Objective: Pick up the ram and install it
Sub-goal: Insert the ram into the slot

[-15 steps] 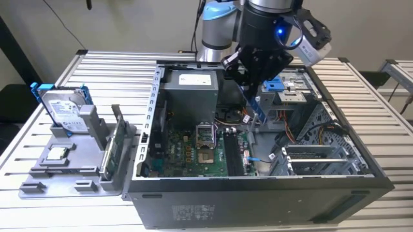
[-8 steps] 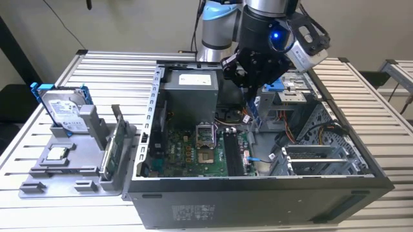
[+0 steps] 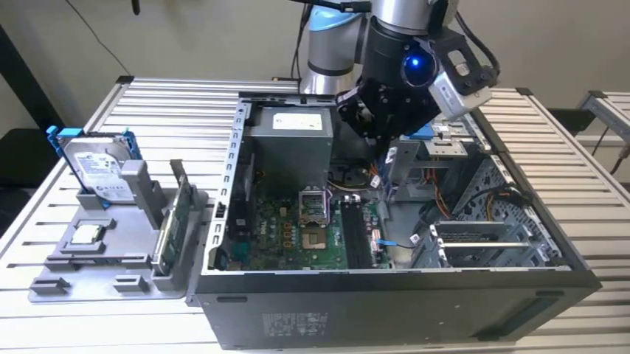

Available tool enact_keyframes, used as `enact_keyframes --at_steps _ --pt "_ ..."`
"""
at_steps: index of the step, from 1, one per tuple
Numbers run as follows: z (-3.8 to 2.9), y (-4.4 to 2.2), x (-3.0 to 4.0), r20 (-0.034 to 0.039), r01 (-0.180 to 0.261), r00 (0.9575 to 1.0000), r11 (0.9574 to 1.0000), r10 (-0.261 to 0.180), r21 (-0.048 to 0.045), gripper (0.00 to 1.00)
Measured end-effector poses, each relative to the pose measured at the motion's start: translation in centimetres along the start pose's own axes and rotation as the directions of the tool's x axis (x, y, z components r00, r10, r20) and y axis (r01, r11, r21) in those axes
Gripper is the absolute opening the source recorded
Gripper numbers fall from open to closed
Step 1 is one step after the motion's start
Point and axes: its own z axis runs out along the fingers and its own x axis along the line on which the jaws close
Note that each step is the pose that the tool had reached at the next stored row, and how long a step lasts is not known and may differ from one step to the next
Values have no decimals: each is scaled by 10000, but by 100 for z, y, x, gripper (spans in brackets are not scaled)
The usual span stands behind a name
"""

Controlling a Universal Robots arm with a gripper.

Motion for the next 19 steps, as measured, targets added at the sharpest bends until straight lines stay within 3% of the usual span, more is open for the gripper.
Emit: enact_keyframes --at_steps 5,7,13,19 --pt "37 -1 2 -2 -711 9975 9975 711 31 14" --pt "52 -1 1 -55 -818 9966 9966 819 38 14" --pt "107 -4 -53 -304 -830 9961 9965 832 58 14" --pt "171 -6 -69 -338 -831 9960 9965 833 59 14"
